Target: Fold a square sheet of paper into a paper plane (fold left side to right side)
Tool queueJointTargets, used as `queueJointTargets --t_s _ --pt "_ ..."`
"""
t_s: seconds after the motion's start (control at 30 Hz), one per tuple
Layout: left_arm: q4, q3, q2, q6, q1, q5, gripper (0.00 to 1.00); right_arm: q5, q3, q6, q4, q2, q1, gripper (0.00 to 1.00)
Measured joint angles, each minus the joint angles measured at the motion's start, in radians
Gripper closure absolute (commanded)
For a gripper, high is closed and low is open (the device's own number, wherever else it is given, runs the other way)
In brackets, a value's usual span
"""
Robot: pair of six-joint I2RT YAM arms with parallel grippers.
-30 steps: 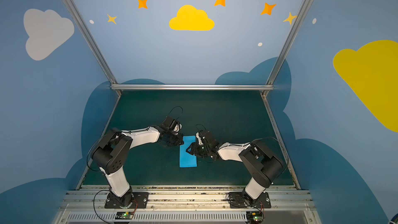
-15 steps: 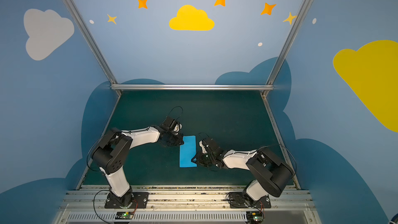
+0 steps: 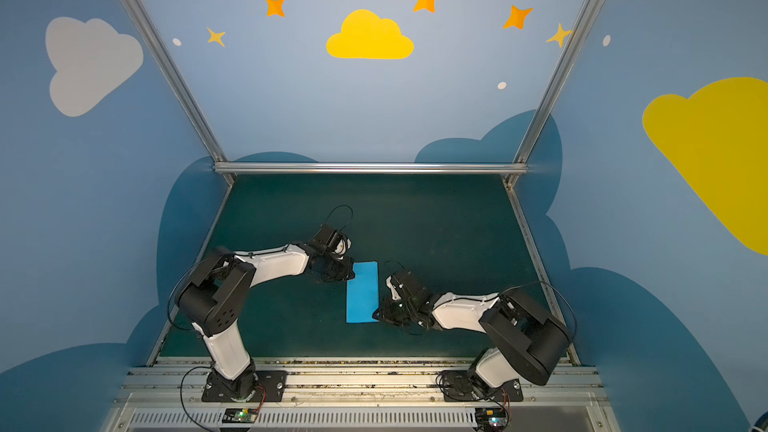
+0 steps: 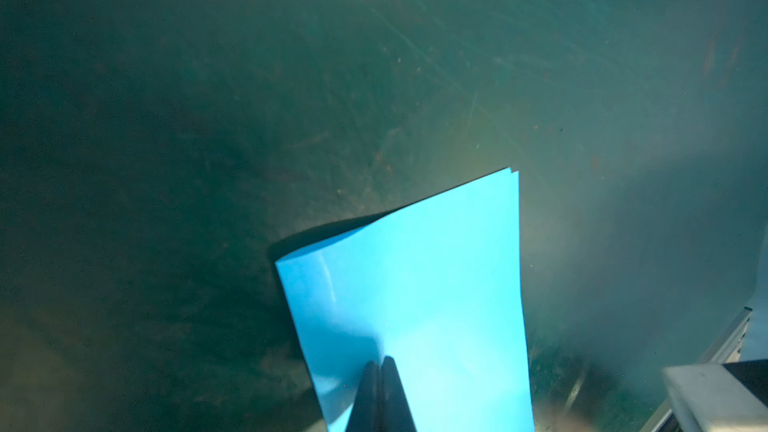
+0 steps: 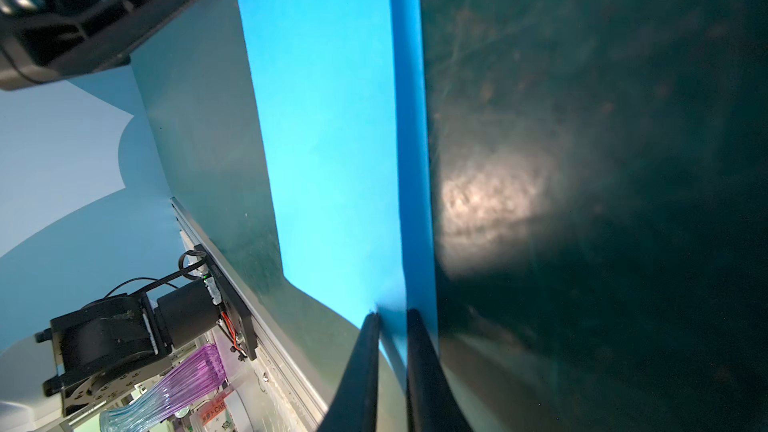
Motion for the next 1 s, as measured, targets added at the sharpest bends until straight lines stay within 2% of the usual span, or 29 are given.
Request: queueJointTargets --t_s 0.2,0.5,0.8,1.0 --pt "0.000 0.000 0.000 0.000 0.000 0.000 0.96 0.006 0.003 0.002 -0.030 -0.022 0.000 1.00" --pt "0.000 0.001 0.002 0.000 0.001 0.003 0.96 -0.008 0.100 0.000 -0.048 0.037 0.002 1.00" --pt "0.006 0.012 0.015 0.000 0.002 0.016 0.96 -0.031 0.257 0.003 -0.032 0.200 0.006 1.00" --pt "0.007 0.013 0.016 0.001 0.002 0.017 0.96 -0.040 0.296 0.015 0.005 0.283 0.004 1.00"
